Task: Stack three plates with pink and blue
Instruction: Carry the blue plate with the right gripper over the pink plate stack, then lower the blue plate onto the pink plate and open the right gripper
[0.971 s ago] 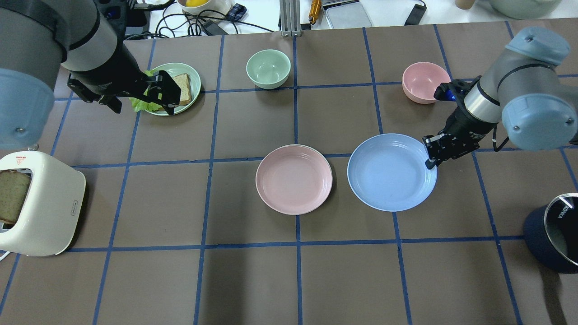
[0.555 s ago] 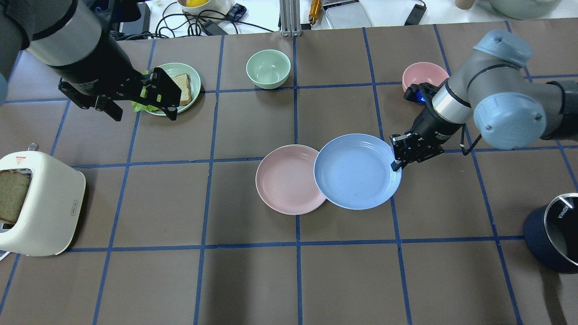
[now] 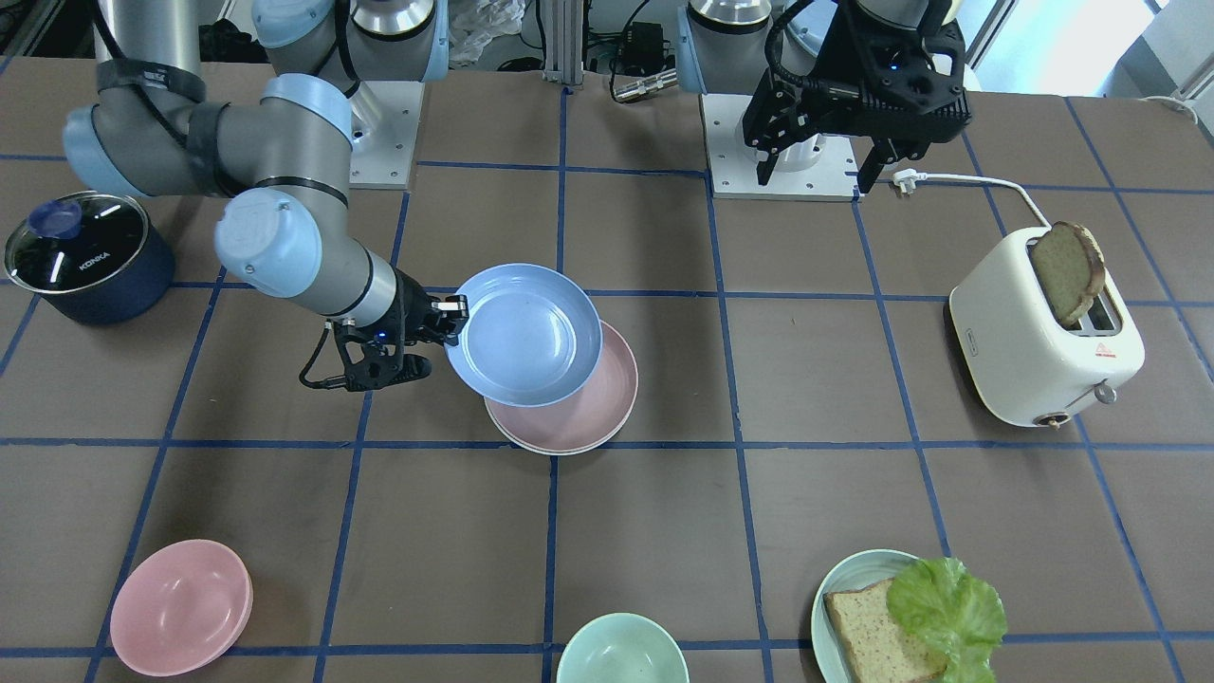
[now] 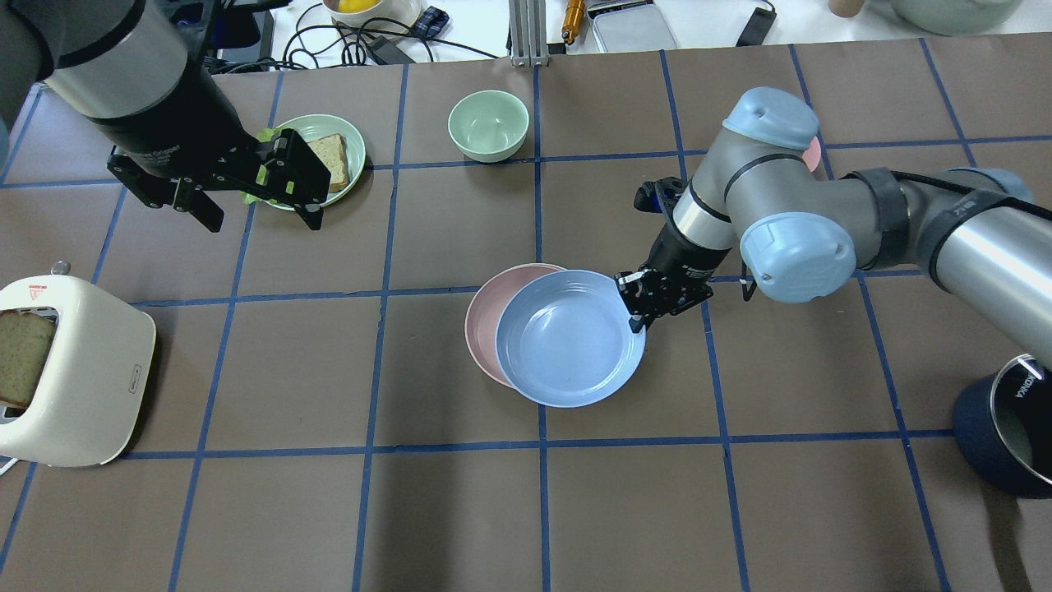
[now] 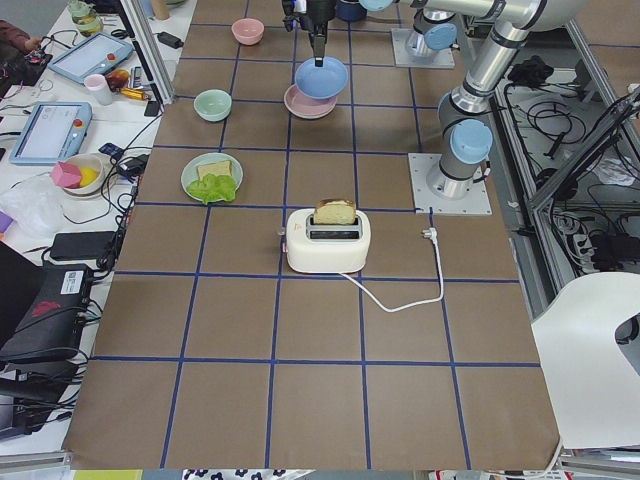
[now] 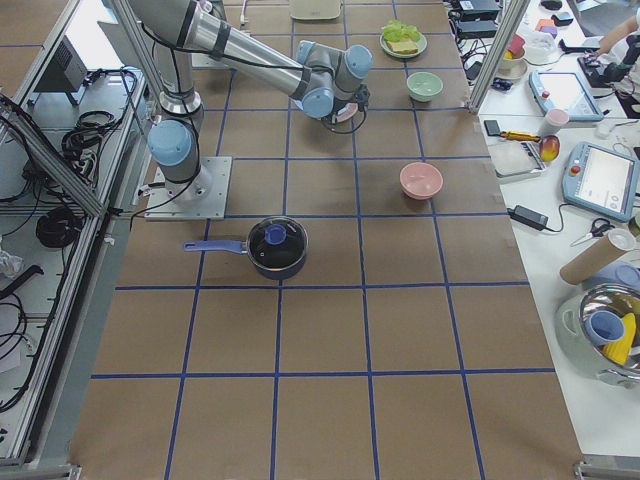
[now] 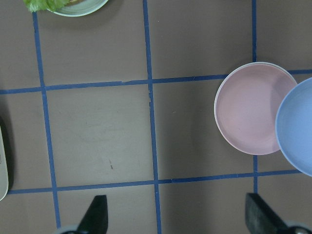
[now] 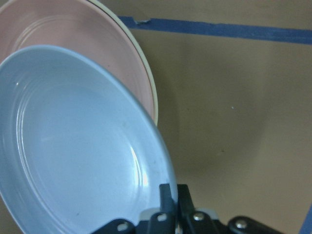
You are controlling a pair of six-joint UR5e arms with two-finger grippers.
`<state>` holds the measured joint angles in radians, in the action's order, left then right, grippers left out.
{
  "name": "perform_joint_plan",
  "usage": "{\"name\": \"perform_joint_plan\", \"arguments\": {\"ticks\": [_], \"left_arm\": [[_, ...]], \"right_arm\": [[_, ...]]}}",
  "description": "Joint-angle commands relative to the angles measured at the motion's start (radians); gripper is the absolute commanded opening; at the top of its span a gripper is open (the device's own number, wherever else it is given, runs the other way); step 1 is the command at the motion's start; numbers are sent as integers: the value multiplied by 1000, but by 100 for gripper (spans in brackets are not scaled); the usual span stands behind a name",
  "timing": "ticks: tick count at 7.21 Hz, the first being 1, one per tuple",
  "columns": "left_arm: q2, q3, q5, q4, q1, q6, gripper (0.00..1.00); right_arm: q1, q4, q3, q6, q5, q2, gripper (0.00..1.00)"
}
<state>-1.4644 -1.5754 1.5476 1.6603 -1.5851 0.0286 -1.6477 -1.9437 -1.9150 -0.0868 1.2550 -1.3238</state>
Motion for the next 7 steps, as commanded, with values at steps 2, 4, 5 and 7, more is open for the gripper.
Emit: {"name": "perform_joint_plan", "arguments": {"ticks": [2,4,5,7], "left_arm": [[18,-44,3,-86,-1,1,100],[18,-48,6,-88,0,7,100],[15,-48,15,-103,-1,5,100],[9,-48,14,-105,-1,4,100]], "right_arm": [[-50,-87,7,55,-6,35,0],[-52,-92,8,62,-5,40,89],[-52,-90,11,64,6,38,100],[-44,-54,80,61,94,29,100]]}}
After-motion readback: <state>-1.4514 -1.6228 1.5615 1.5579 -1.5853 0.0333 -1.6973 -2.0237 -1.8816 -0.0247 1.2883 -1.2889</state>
